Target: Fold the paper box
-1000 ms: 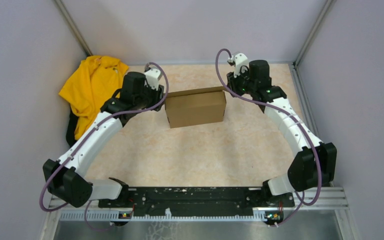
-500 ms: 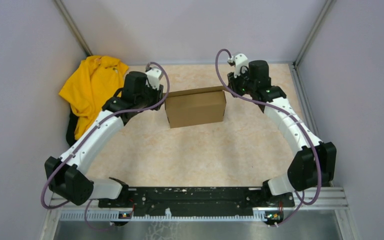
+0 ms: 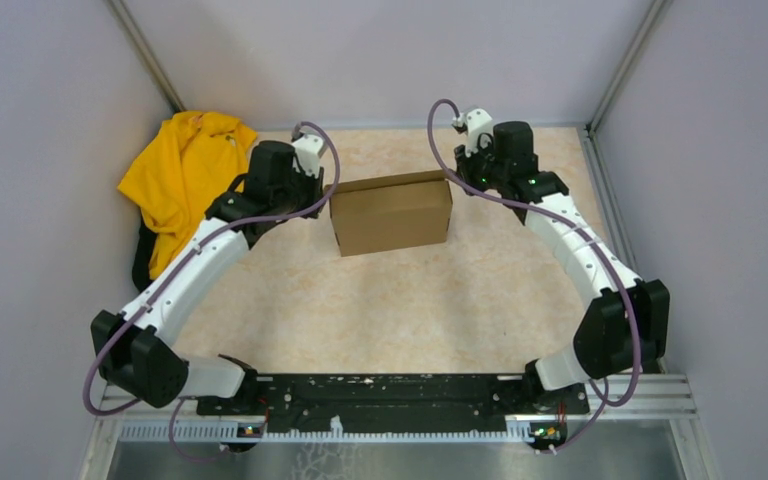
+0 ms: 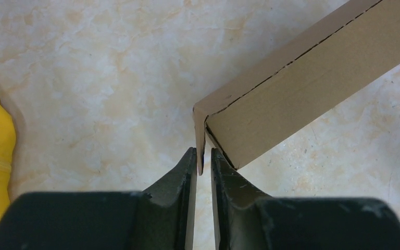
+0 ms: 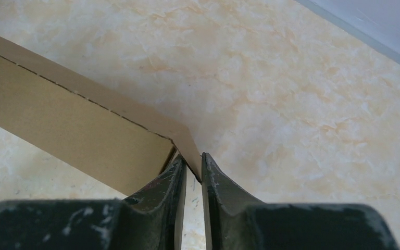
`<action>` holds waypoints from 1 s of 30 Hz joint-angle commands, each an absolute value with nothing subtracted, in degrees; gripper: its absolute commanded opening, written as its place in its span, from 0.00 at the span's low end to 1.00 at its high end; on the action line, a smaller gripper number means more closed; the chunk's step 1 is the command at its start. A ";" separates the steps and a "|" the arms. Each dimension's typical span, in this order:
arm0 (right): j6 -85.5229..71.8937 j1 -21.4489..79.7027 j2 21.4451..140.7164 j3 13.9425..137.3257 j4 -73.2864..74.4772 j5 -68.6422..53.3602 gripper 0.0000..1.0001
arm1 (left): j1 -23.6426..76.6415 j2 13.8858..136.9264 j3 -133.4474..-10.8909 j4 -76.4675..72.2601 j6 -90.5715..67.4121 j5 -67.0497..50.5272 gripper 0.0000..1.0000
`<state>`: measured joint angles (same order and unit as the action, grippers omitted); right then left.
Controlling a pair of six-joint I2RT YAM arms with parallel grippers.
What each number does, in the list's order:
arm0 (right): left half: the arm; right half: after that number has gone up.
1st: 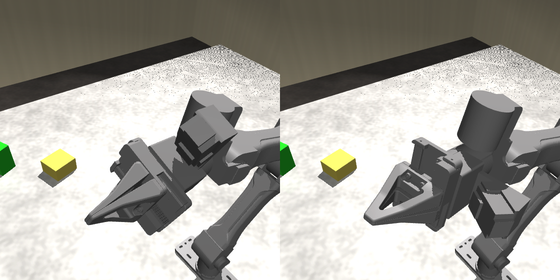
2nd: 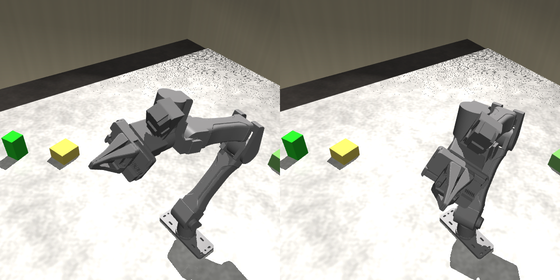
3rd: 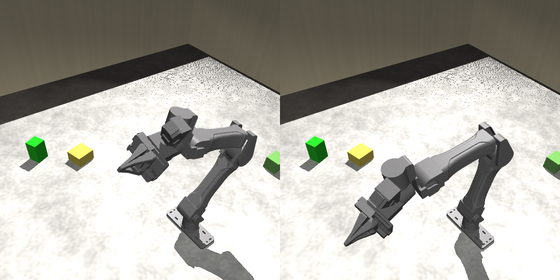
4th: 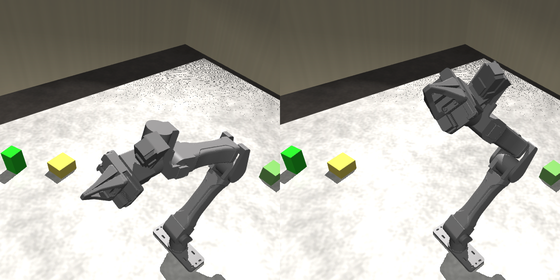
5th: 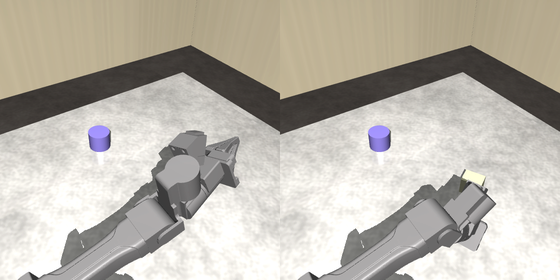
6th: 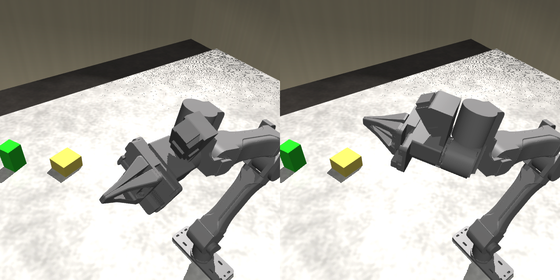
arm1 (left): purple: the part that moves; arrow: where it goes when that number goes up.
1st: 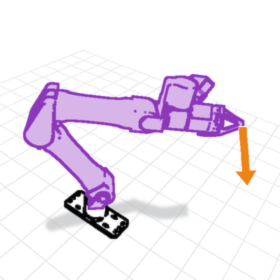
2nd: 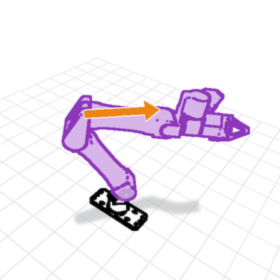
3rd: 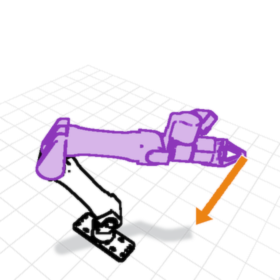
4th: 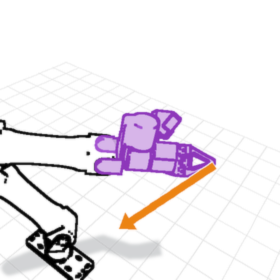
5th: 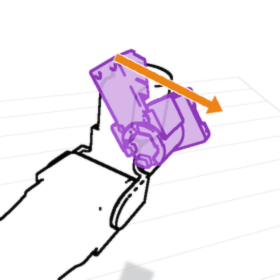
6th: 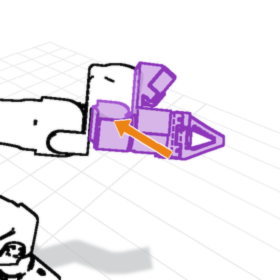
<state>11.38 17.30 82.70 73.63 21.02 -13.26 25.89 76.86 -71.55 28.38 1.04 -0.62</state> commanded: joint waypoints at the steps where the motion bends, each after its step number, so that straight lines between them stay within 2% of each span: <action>1: 10.92 18.34 83.35 77.45 20.93 -12.66 0.12 | 26.02 77.57 -73.88 27.54 0.45 -0.53 0.18; 22: 8.55 22.72 85.95 83.26 27.88 -10.58 0.01 | 26.01 80.57 -79.12 31.19 -3.78 -4.48 0.15; 30: 7.11 24.73 87.19 84.83 29.69 -8.78 0.00 | 25.99 80.73 -78.93 31.35 -4.72 -5.36 0.14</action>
<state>8.95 22.17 86.76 81.80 29.21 -7.33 25.61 80.34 -77.12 32.18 -3.22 -1.58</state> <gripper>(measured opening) 0.009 0.148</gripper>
